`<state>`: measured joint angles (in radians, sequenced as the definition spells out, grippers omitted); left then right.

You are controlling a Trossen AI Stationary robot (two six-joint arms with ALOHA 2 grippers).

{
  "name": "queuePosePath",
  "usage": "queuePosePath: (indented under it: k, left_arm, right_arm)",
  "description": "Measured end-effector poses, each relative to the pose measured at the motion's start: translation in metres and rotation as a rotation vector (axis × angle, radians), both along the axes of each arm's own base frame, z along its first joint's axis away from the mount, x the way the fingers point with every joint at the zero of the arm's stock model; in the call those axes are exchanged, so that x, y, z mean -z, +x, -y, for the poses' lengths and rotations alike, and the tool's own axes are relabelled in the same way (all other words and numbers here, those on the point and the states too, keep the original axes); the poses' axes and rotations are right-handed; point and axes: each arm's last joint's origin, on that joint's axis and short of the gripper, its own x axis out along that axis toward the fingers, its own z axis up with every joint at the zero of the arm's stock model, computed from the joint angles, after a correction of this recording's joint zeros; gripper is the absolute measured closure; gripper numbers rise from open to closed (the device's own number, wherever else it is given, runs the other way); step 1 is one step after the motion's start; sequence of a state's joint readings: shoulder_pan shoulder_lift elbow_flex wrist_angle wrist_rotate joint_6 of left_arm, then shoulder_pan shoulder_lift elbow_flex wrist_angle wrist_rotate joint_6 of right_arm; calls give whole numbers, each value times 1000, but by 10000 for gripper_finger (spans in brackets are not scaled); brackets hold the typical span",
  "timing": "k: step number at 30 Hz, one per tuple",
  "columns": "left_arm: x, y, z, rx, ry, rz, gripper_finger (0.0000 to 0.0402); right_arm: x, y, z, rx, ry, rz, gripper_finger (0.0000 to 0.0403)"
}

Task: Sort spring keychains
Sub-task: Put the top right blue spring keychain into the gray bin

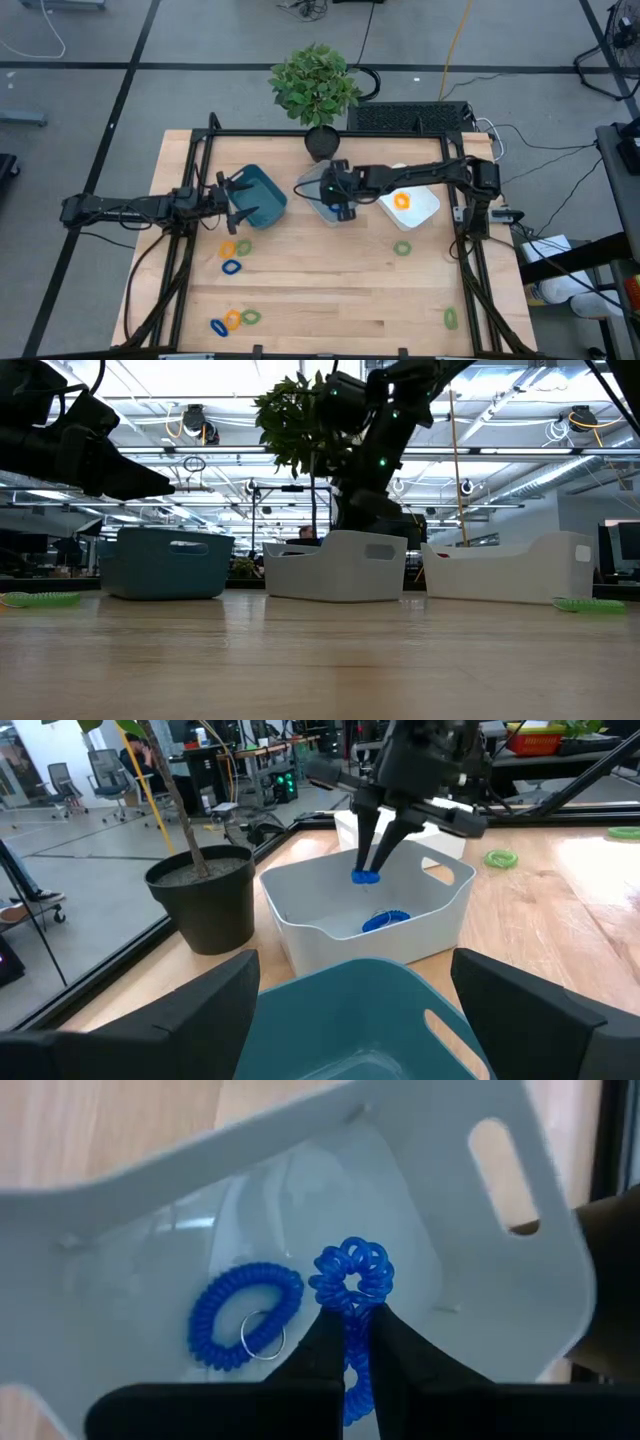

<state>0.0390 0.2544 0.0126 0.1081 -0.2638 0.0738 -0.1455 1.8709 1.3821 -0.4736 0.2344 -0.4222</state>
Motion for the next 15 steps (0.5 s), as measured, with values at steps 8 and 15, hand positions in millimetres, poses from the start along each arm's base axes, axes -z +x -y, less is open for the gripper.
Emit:
queuePosePath:
  k: [8,15]
  left_arm:
    - [0,0,0,0,0,0,66]
    - [0,0,0,0,0,0,66]
  right_arm:
    - [9,-1,-1,-9,-8,22,339]
    - [7,1,-1,-10,-12,48,260]
